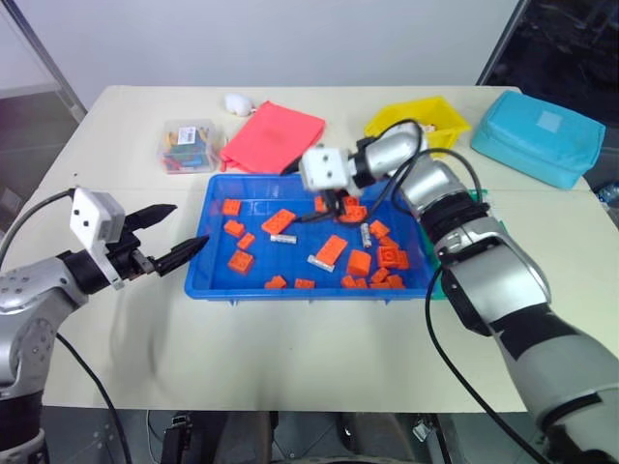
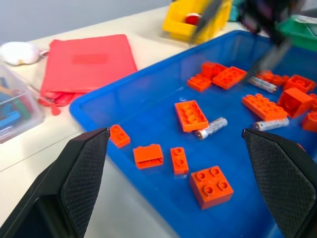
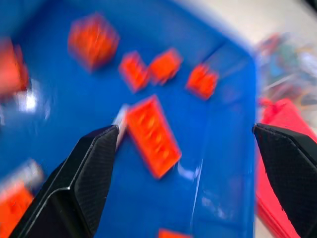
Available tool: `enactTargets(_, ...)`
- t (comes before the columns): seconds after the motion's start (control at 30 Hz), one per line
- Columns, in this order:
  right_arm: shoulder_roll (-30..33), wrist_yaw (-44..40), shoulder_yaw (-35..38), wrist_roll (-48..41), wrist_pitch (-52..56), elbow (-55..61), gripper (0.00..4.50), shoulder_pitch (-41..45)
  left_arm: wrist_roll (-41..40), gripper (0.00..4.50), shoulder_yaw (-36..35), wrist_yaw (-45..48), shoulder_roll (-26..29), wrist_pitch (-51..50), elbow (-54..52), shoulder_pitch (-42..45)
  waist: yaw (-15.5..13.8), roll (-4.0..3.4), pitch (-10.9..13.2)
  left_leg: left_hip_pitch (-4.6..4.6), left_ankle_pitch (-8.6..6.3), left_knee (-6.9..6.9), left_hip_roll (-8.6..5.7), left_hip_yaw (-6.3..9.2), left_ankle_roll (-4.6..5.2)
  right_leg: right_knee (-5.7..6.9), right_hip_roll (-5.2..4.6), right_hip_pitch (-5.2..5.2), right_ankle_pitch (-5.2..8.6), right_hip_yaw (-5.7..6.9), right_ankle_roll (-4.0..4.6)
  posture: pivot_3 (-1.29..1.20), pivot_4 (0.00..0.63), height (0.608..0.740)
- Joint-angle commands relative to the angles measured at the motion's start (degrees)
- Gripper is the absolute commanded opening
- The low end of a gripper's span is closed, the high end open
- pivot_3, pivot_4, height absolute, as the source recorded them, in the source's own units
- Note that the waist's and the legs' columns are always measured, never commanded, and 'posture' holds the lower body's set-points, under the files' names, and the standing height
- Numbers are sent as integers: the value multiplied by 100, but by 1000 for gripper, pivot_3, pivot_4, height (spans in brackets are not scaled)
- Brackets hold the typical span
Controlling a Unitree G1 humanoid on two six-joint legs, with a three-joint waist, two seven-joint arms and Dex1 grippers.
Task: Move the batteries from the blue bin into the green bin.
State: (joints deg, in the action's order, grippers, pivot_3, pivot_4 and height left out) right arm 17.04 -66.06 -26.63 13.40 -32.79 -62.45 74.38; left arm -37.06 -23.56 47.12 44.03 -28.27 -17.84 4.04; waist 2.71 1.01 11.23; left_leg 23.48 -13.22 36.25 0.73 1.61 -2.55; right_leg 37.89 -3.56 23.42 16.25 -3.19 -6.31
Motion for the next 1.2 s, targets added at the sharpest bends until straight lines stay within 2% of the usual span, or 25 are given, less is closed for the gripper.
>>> enactTargets(0.03,-160,809,-330,747,-788,-381,4449,423,-129,4500,-196,-151,-72,20,-262,-18,7,0,0,0,1,0,0,0,-1,2,0,0,0,0,0,0,150,740)
enactTargets(0.23,-471,1884,-683,1574,-975,-941,4449,845,-166,4500,-212,-341,-219,28,-404,-131,123,0,0,-2,8,-3,1,3,-14,12,2,6,-2,0,5,0,150,740)
enactTargets(0.87,-1117,3490,-1272,2873,-804,-1406,4449,925,-353,4500,-385,-843,-451,28,-757,-389,142,1,0,-4,8,-6,1,8,-15,14,3,7,-2,0,7,0,150,740)
enactTargets(0.97,-1190,3763,-1315,2991,-717,-1445,3571,880,-367,4500,-412,-888,-471,27,-809,-443,140,1,0,-4,9,-7,1,7,-15,15,3,8,-2,0,7,0,150,740)
enactTargets(1.13,-1219,3977,-1328,3094,-587,-1496,1079,807,-389,4500,-457,-986,-494,38,-868,-511,130,1,-1,-4,9,-6,0,8,-16,15,2,7,-2,0,7,0,150,740)
enactTargets(1.2,-1213,4024,-1293,3076,-582,-1501,1079,818,-398,4500,-473,-1005,-490,46,-865,-530,132,1,-1,-4,9,-6,0,8,-16,15,1,6,-3,0,7,0,150,740)
